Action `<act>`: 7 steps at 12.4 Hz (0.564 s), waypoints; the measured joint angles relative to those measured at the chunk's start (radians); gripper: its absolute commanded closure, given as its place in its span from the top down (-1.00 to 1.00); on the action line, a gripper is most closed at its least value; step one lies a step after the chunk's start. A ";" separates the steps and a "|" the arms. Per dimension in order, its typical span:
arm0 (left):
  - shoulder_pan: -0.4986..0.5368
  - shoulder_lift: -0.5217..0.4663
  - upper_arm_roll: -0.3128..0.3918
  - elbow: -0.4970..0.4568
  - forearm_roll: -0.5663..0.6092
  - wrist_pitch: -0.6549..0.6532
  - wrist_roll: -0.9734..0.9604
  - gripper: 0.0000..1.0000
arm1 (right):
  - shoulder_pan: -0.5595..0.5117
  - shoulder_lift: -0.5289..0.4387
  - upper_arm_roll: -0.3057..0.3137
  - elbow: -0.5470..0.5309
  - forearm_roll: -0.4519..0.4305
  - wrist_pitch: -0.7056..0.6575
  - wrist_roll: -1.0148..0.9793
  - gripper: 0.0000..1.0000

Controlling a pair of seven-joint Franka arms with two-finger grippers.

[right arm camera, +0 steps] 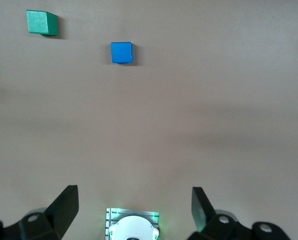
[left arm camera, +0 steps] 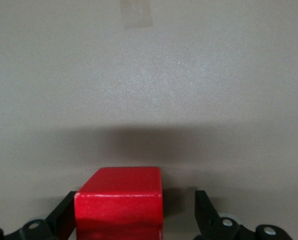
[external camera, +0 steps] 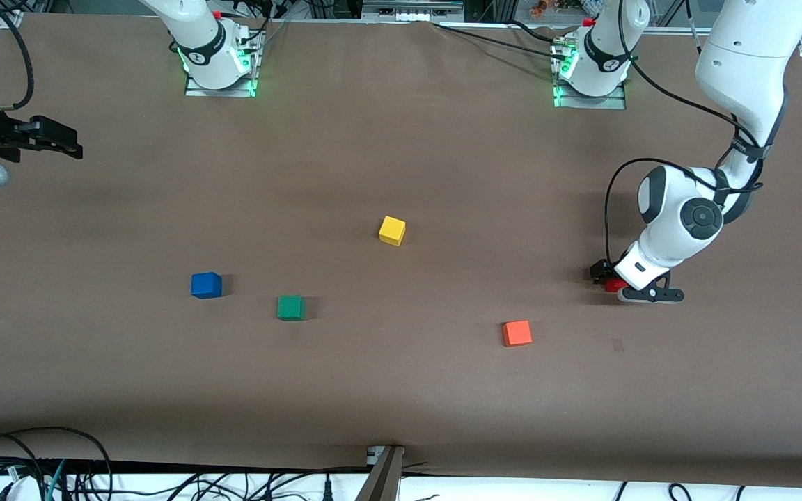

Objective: Pass red block to right arm, stack on blue
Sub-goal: 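Close the left gripper on the red cube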

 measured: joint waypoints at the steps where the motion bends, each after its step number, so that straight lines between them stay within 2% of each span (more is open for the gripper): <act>1: 0.000 0.000 0.000 0.001 0.000 0.000 0.000 -0.58 | 0.001 0.001 0.001 0.000 0.000 0.000 0.001 1.00; 3: 0.001 0.000 0.000 0.003 0.000 0.000 0.000 -0.86 | 0.002 0.006 0.001 0.000 0.000 0.001 0.001 1.00; 4: 0.002 -0.001 0.000 0.005 0.001 0.000 0.002 -0.89 | 0.003 0.009 0.001 0.000 0.000 0.002 0.001 1.00; 5: 0.003 -0.001 0.001 0.010 0.002 -0.001 0.021 -1.00 | 0.003 0.014 0.001 0.000 0.000 0.002 0.001 1.00; 7: 0.005 -0.006 0.001 0.035 0.004 -0.044 0.121 -1.00 | 0.003 0.021 0.001 0.000 0.000 0.002 0.001 1.00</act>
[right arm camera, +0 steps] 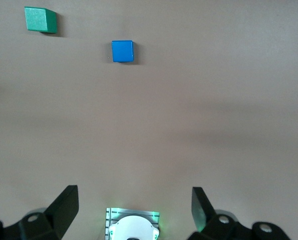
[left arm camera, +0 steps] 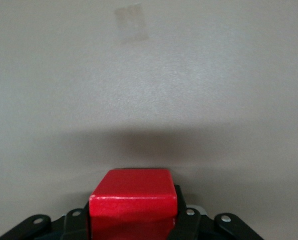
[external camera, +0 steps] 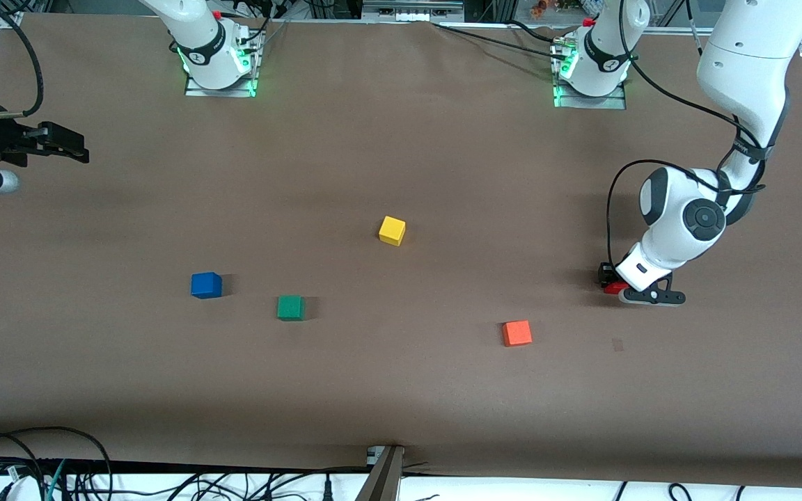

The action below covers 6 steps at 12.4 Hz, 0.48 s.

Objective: Pass red block to right arm, stack on blue
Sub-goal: 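Close the left gripper on the red cube, then lift the red cube with the left gripper while the right gripper advances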

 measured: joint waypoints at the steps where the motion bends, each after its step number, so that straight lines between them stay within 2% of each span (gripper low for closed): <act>1: 0.002 -0.006 0.000 0.024 0.000 -0.034 0.062 -1.00 | 0.000 0.007 0.000 0.000 0.000 0.000 0.000 1.00; 6: 0.019 -0.036 -0.013 0.096 -0.028 -0.084 0.303 -1.00 | 0.001 0.058 0.000 0.000 0.014 0.000 0.000 1.00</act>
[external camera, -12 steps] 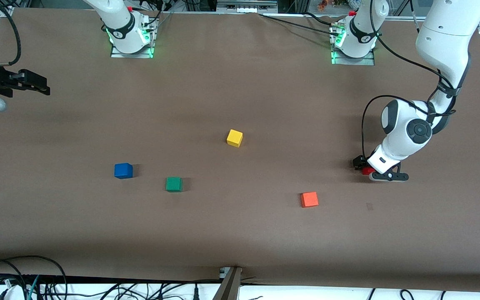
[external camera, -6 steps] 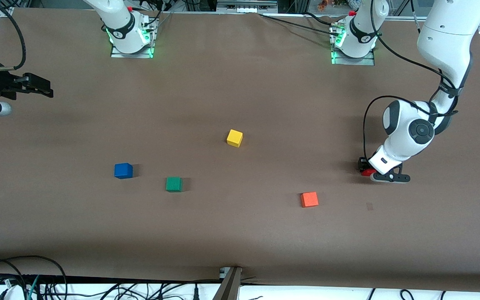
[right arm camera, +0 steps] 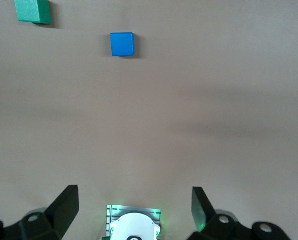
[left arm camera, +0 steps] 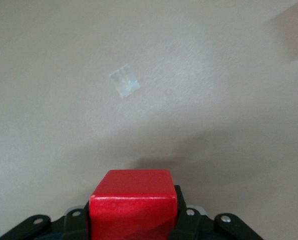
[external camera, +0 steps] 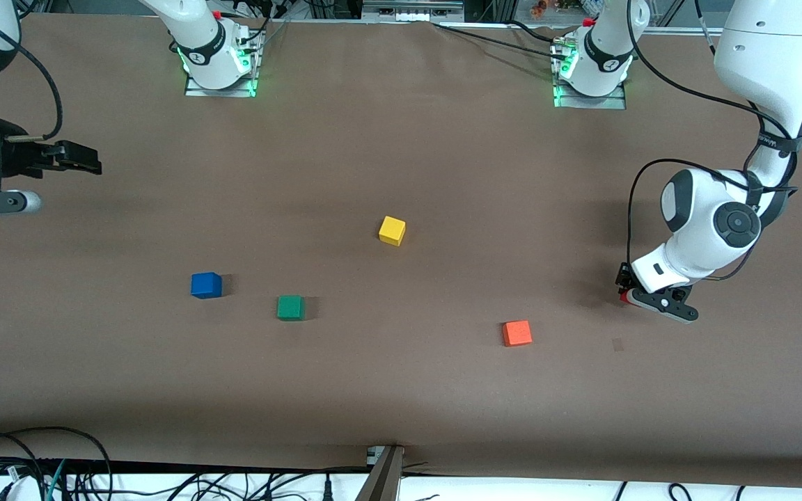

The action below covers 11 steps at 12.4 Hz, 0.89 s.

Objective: Pass red block to right arm, stack on blue
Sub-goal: 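Lift the red cube with the left gripper while the right gripper advances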

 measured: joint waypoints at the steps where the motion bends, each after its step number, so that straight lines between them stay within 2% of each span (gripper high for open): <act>1: 0.000 -0.001 -0.017 0.009 -0.016 0.000 0.026 -1.00 | 0.000 0.008 0.000 0.000 0.007 0.000 0.000 1.00; 4: 0.006 -0.001 -0.088 0.028 -0.086 0.000 0.079 -1.00 | 0.000 0.028 0.001 0.000 0.069 0.001 -0.001 1.00; 7: 0.084 -0.001 -0.208 0.031 -0.236 -0.002 0.248 -1.00 | -0.001 0.068 0.001 0.000 0.241 0.001 -0.001 1.00; 9: 0.149 0.003 -0.296 0.030 -0.314 -0.010 0.380 -1.00 | -0.003 0.119 -0.001 0.000 0.388 0.007 -0.001 1.00; 11: 0.174 0.013 -0.338 0.031 -0.433 -0.012 0.544 -1.00 | -0.003 0.170 -0.001 0.001 0.529 0.024 -0.002 1.00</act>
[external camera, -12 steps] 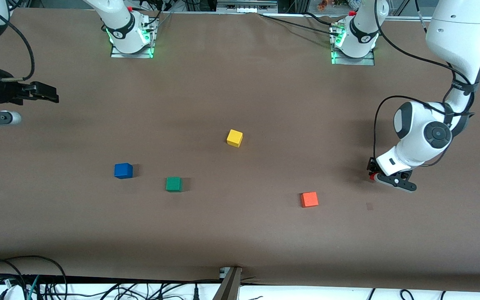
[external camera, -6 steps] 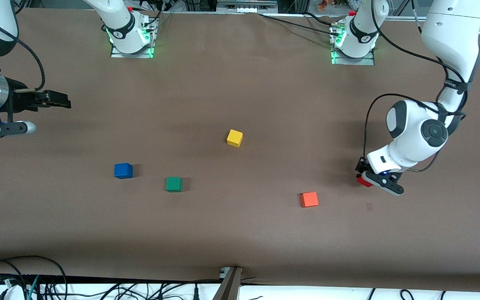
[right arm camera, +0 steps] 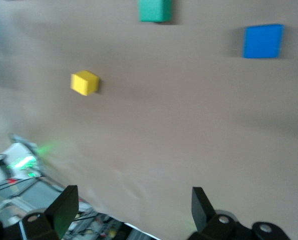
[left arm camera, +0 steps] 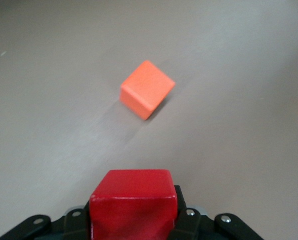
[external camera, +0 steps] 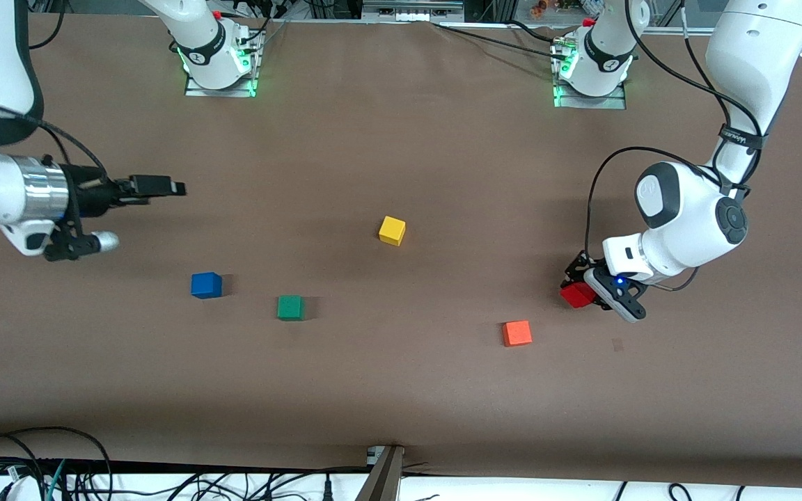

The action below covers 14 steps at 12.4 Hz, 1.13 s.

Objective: Pass red block to right arm, stack on blue
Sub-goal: 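Lift the red cube with the left gripper while the right gripper advances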

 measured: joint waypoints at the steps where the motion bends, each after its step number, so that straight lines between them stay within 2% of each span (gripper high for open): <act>1: 0.006 0.007 -0.014 0.001 -0.101 0.000 0.111 -1.00 | 0.000 0.021 0.000 0.000 0.061 0.005 0.000 1.00; 3: 0.011 0.020 -0.039 0.003 -0.305 0.000 0.321 -1.00 | -0.001 0.061 0.000 0.000 0.174 0.014 0.000 1.00; 5: 0.012 0.024 -0.077 0.007 -0.449 0.000 0.456 -1.00 | -0.001 0.112 0.000 -0.001 0.297 0.022 0.000 1.00; 8: 0.016 0.030 -0.133 0.033 -0.588 -0.012 0.581 -1.00 | 0.005 0.197 0.002 -0.001 0.480 0.040 -0.020 1.00; 11: 0.019 0.047 -0.156 0.076 -0.799 -0.103 0.784 -1.00 | 0.037 0.281 0.007 -0.001 0.650 0.098 -0.074 1.00; 14: 0.015 0.096 -0.205 0.140 -0.863 -0.187 0.890 -1.00 | 0.105 0.327 0.010 -0.002 0.830 0.172 -0.090 1.00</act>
